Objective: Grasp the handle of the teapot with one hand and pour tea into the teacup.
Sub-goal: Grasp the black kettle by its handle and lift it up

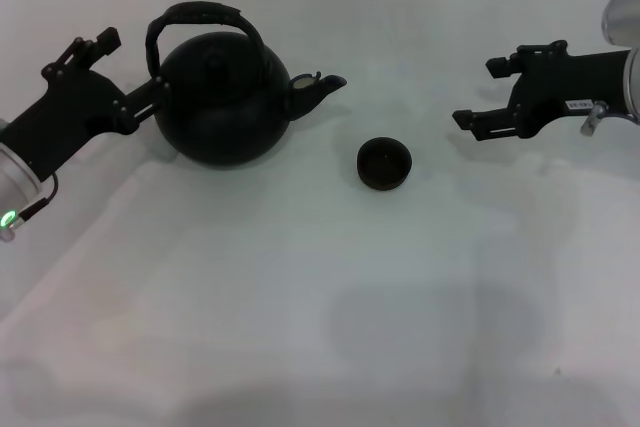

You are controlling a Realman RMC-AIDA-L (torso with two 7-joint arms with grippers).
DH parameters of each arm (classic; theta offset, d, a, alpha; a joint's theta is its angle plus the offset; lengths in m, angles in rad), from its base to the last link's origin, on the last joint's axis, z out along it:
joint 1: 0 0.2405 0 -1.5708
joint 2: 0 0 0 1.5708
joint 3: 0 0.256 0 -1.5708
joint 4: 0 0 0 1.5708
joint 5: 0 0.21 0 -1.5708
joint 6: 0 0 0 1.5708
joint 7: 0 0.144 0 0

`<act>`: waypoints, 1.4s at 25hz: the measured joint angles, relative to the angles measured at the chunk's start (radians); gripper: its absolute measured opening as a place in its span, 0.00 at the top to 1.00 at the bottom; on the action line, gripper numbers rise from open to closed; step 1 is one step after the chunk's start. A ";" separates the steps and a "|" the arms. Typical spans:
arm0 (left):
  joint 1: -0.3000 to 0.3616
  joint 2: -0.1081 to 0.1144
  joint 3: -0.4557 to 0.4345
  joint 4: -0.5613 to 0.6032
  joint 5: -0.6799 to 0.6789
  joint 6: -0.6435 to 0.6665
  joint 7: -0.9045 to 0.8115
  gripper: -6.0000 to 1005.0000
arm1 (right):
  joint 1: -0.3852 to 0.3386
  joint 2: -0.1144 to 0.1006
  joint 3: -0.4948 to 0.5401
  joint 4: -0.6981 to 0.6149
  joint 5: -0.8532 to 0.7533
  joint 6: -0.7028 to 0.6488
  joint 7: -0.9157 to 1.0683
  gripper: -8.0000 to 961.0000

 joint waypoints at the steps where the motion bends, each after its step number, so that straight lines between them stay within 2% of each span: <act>1: -0.004 0.000 0.000 -0.003 -0.003 0.003 -0.001 0.13 | 0.000 0.001 -0.002 0.000 0.000 0.000 0.000 0.12; 17: -0.034 0.004 0.004 -0.030 -0.004 0.021 -0.019 0.17 | 0.000 0.003 -0.018 0.000 0.016 0.002 0.002 0.12; 23: -0.050 0.002 -0.001 -0.059 -0.027 0.047 -0.023 0.36 | 0.001 0.003 -0.020 0.000 0.016 0.002 0.004 0.12; 28: -0.067 0.001 -0.002 -0.080 -0.043 0.069 -0.025 0.55 | 0.002 0.004 -0.027 0.000 0.017 0.003 0.005 0.12; 35: -0.086 0.001 -0.003 -0.095 -0.072 0.074 -0.032 0.75 | 0.002 0.004 -0.035 0.002 0.029 0.001 0.002 0.12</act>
